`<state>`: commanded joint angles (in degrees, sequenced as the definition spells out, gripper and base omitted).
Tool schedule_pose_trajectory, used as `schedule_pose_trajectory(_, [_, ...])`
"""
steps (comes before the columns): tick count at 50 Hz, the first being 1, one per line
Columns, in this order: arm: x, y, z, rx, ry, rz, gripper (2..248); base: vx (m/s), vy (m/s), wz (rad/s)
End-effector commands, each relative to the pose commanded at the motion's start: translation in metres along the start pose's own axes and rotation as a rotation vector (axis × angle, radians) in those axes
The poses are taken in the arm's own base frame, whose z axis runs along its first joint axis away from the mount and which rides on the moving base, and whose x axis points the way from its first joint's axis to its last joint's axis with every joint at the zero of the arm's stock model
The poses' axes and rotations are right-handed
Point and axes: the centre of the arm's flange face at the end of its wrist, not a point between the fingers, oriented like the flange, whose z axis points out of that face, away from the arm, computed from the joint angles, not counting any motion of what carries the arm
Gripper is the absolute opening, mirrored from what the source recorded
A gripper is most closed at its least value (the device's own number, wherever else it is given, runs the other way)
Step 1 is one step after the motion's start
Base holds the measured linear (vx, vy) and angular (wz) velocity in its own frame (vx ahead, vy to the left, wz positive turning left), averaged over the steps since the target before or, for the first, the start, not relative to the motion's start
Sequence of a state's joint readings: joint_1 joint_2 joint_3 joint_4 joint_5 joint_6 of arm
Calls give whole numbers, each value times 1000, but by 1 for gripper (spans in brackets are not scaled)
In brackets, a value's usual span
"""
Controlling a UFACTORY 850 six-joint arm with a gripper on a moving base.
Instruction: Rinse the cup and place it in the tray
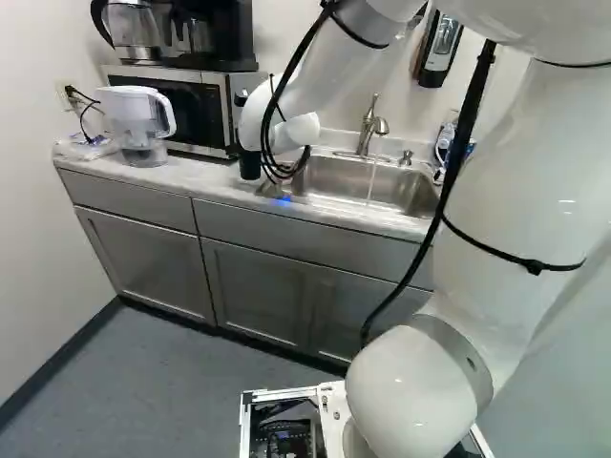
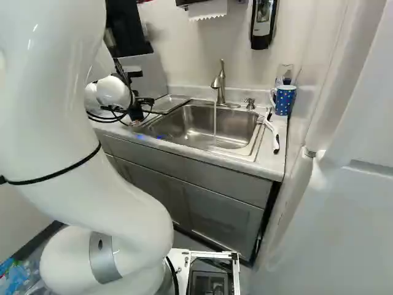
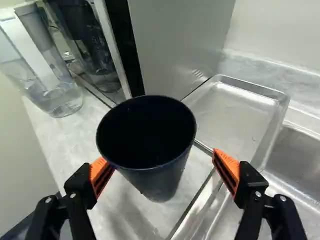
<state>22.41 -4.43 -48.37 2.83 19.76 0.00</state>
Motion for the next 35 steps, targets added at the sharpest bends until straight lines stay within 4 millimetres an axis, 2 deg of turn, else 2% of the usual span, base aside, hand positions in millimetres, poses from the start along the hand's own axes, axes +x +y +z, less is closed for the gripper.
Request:
schedule_pose_trajectory(24, [-18,-1,13,1,11,-3,247,0,0,0])
schedule_pose_trajectory(35, [-15,-3,13,4,41,-4,247,0,0,0])
